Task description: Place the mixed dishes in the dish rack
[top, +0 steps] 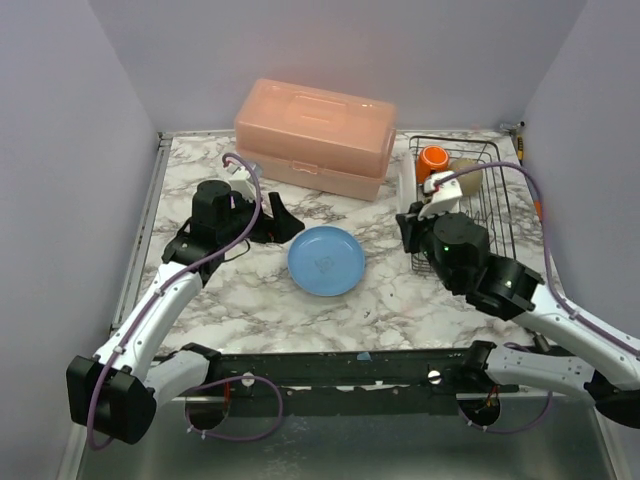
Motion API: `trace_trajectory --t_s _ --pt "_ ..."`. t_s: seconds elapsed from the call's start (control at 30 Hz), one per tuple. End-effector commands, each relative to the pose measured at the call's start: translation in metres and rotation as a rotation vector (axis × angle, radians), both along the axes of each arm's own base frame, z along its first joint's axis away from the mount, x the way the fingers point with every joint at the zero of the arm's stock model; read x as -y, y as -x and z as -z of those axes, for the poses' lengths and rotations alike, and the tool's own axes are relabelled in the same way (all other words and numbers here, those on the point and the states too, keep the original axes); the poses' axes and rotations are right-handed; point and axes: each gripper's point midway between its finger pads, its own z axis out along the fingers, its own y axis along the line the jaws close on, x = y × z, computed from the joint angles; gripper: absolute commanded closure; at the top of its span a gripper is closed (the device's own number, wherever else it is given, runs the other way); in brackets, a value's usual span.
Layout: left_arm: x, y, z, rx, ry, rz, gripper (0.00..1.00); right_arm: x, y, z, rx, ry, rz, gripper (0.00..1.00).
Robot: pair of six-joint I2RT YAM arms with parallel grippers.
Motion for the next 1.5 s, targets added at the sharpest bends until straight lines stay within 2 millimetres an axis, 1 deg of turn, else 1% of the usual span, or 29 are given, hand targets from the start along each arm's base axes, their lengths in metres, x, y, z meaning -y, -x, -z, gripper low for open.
trace_trajectory --t_s 0.0,0.1,0.13,0.23,0.3,0.37,0.43,0.5,0.57,0.63,0.7,0.73,0.8,0.87,0.9,0.97,1.03,1.13,1.2,1.3,1.33,1.37,1.4,1.47 --pt "0.016 0.009 -0.013 0.033 0.021 0.106 0.13 0.072 0.001 -0.045 0.115 0.033 0.262 1.0" --pt "0.018 0.01 -0.012 0.034 0.018 0.111 0.13 0.1 0.008 -0.062 0.164 -0.022 0.353 1.0" --pt "0.018 0.011 -0.012 0.033 0.018 0.114 0.13 0.106 0.01 -0.066 0.178 -0.04 0.37 1.0" --pt "0.021 0.012 -0.011 0.026 0.021 0.123 0.13 0.12 0.017 -0.075 0.211 -0.09 0.392 1.0" --pt "0.022 0.013 -0.01 0.019 0.022 0.128 0.13 0.128 0.019 -0.076 0.218 -0.095 0.419 1.0" --pt "0.025 0.015 -0.01 0.017 0.024 0.138 0.13 0.129 0.018 -0.072 0.212 -0.075 0.437 1.0" --pt "0.027 0.017 -0.008 0.013 0.021 0.147 0.13 0.123 0.016 -0.07 0.186 -0.078 0.429 1.0" --pt "0.029 0.019 -0.007 0.014 0.013 0.153 0.13 0.114 0.012 -0.072 0.175 -0.095 0.418 1.0" --pt "0.031 0.02 -0.006 0.016 0.0 0.158 0.13 0.106 0.005 -0.074 0.17 -0.073 0.421 1.0" --pt "0.031 0.021 -0.005 0.022 -0.014 0.158 0.13 0.099 -0.01 -0.076 0.16 -0.044 0.418 1.0" --pt "0.032 0.022 -0.005 0.031 -0.03 0.158 0.13 0.106 -0.033 -0.086 0.148 -0.062 0.419 1.0" --pt "0.032 0.023 -0.005 0.036 -0.04 0.157 0.13 0.114 -0.046 -0.091 0.139 -0.093 0.414 1.0" --pt "0.032 0.024 -0.005 0.045 -0.049 0.16 0.13 0.139 -0.073 -0.098 0.107 -0.159 0.406 1.0" --pt "0.033 0.026 -0.005 0.05 -0.054 0.163 0.13 0.168 -0.099 -0.087 0.001 -0.243 0.373 1.0" --pt "0.034 0.027 -0.005 0.051 -0.056 0.166 0.13 0.183 -0.104 -0.081 -0.044 -0.293 0.358 1.0" --pt "0.035 0.028 -0.005 0.051 -0.058 0.171 0.13 0.196 -0.108 -0.074 -0.1 -0.369 0.314 1.0" --pt "0.036 0.029 -0.005 0.052 -0.06 0.177 0.13 0.197 -0.106 -0.069 -0.126 -0.402 0.268 1.0" --pt "0.039 0.031 -0.004 0.048 -0.056 0.189 0.13 0.203 -0.105 -0.06 -0.135 -0.428 0.262 1.0" --pt "0.041 0.033 -0.004 0.047 -0.057 0.198 0.13 0.212 -0.104 -0.046 -0.149 -0.41 0.276 1.0" --pt "0.043 0.036 -0.005 0.054 -0.059 0.208 0.13 0.223 -0.1 -0.026 -0.162 -0.331 0.29 1.0" --pt "0.044 0.037 -0.006 0.054 -0.059 0.211 0.13 0.22 -0.098 -0.02 -0.163 -0.295 0.258 1.0" --pt "0.045 0.038 -0.006 0.055 -0.058 0.214 0.13 0.211 -0.094 -0.016 -0.159 -0.25 0.175 1.0" --pt "0.045 0.038 -0.006 0.056 -0.057 0.216 0.13 0.208 -0.093 -0.011 -0.166 -0.223 0.14 1.0" --pt "0.046 0.039 -0.007 0.057 -0.052 0.223 0.13 0.213 -0.094 -0.003 -0.186 -0.205 0.163 1.0"
